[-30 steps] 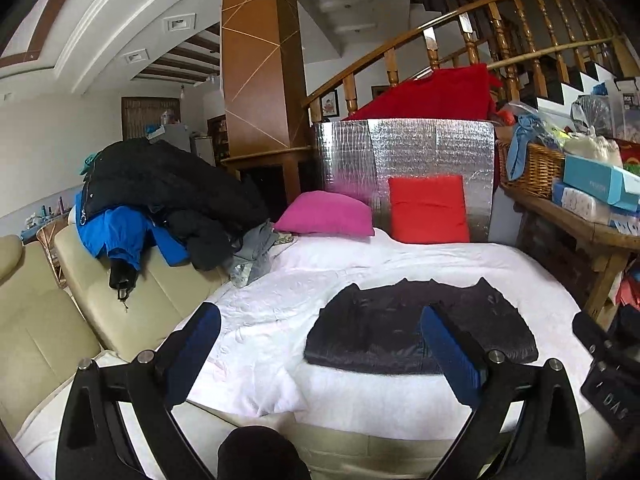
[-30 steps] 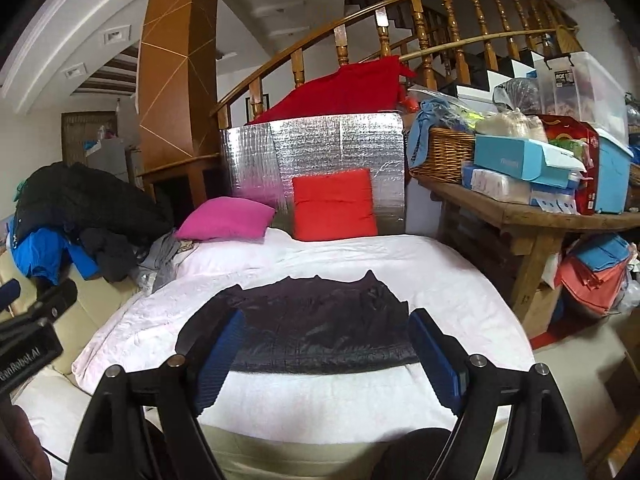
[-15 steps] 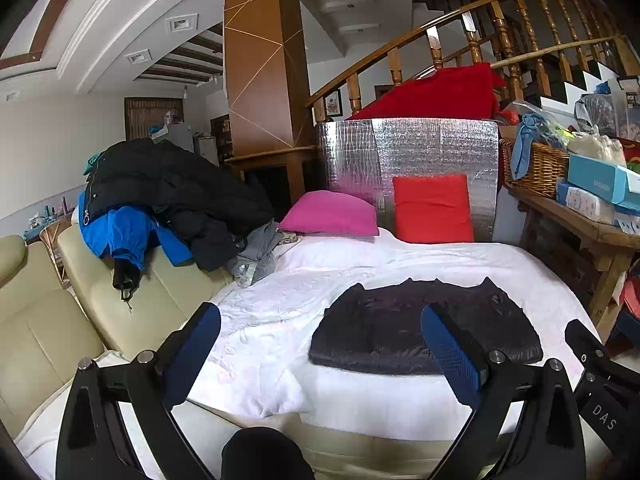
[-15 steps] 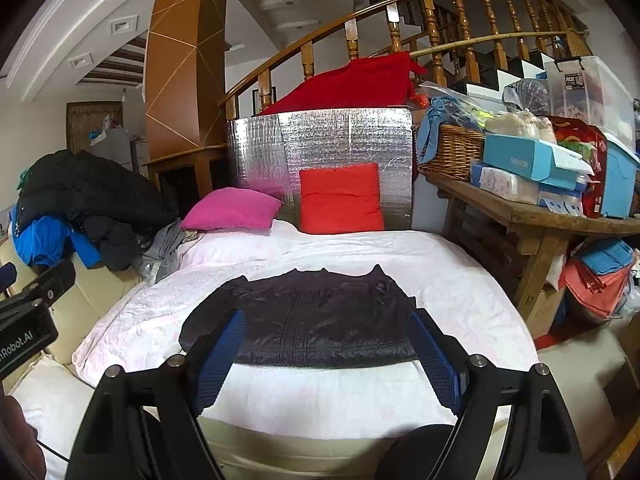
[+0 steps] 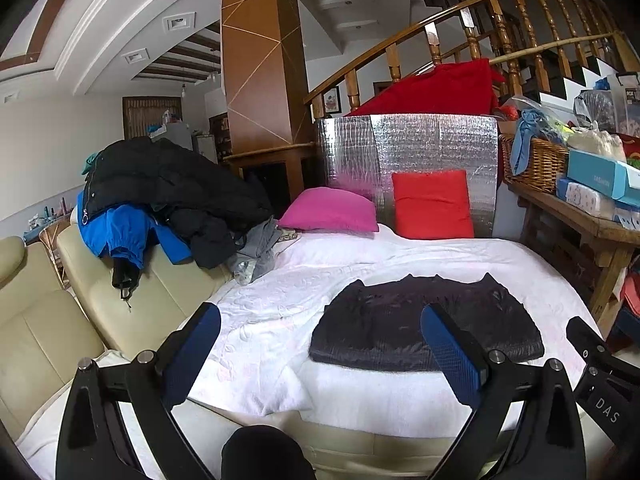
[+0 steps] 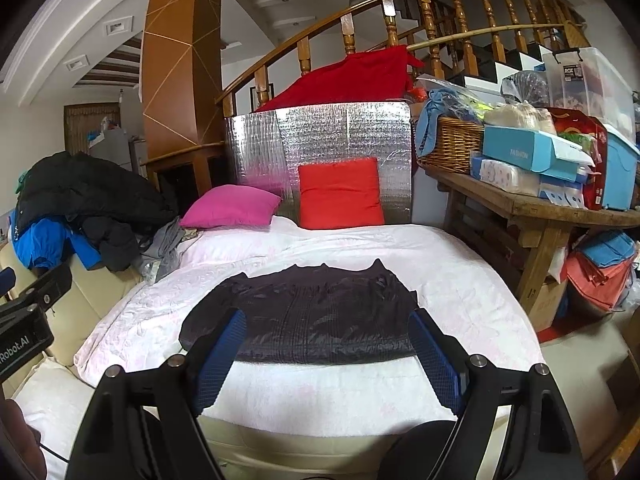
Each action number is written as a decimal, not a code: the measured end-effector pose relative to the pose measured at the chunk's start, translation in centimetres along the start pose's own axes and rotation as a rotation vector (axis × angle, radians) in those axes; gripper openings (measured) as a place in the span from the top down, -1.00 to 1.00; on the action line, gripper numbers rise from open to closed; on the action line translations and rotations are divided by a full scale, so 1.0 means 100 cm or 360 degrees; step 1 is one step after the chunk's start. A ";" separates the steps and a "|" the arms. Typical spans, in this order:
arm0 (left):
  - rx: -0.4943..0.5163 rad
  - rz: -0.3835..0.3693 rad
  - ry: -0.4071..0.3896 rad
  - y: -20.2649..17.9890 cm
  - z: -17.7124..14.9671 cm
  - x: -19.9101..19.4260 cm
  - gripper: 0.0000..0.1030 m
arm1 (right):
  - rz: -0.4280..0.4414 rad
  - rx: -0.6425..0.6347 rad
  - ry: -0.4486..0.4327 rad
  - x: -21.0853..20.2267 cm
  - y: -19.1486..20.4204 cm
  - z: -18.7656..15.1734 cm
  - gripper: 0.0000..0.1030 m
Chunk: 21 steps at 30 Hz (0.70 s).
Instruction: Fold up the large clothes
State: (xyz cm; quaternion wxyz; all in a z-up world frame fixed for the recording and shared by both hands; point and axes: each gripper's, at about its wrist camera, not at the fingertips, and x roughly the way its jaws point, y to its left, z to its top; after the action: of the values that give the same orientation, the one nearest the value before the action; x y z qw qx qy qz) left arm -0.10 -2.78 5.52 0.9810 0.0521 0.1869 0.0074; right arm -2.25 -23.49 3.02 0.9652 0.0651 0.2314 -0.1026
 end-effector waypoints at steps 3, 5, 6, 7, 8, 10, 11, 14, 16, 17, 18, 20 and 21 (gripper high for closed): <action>-0.0002 0.0001 -0.0002 0.000 0.000 -0.001 -0.94 | -0.0001 0.0001 0.0002 0.001 -0.001 0.000 -0.67; -0.0003 0.0002 -0.0005 0.000 0.000 -0.001 -0.94 | -0.0001 0.0002 0.0003 0.000 0.000 -0.001 -0.67; -0.0003 0.0002 -0.0006 0.001 0.000 -0.001 -0.94 | -0.0002 0.0001 0.0003 0.000 0.000 -0.001 -0.67; -0.0003 0.0001 -0.0005 0.001 0.000 -0.001 -0.94 | -0.0004 -0.0001 0.0004 0.000 0.000 -0.001 -0.67; -0.0002 0.0002 -0.0004 0.000 0.000 -0.001 -0.94 | -0.0003 0.0000 0.0005 0.000 -0.001 -0.001 -0.67; -0.0003 0.0003 0.0000 0.000 0.000 -0.001 -0.94 | 0.0000 0.0002 0.0006 0.001 -0.001 0.000 -0.67; -0.0005 0.0002 0.0001 0.001 0.000 -0.001 -0.94 | -0.0001 0.0003 0.0007 0.001 -0.001 -0.001 -0.67; -0.0008 0.0004 0.0002 0.002 0.000 -0.001 -0.94 | -0.0004 0.0005 0.0012 0.001 -0.002 -0.001 -0.67; -0.0009 0.0006 0.0001 0.002 0.000 -0.001 -0.94 | -0.0003 0.0006 0.0016 0.002 -0.002 -0.002 -0.67; -0.0008 0.0007 0.0001 0.002 0.000 -0.001 -0.94 | -0.0004 0.0006 0.0018 0.002 -0.003 -0.002 -0.67; -0.0008 0.0007 0.0002 0.002 0.000 -0.001 -0.94 | -0.0004 0.0006 0.0018 0.002 -0.003 -0.002 -0.67; -0.0008 0.0007 0.0003 0.002 0.000 -0.001 -0.94 | -0.0002 0.0005 0.0019 0.003 -0.003 -0.002 -0.67; -0.0007 0.0007 0.0005 0.002 0.000 -0.001 -0.94 | -0.0003 0.0005 0.0019 0.003 -0.003 -0.002 -0.67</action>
State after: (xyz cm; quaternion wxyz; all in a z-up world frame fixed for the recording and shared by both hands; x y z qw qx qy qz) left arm -0.15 -2.59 5.57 0.9808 0.0502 0.1882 0.0101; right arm -2.18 -23.80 2.66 0.9636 0.0671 0.2371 -0.1034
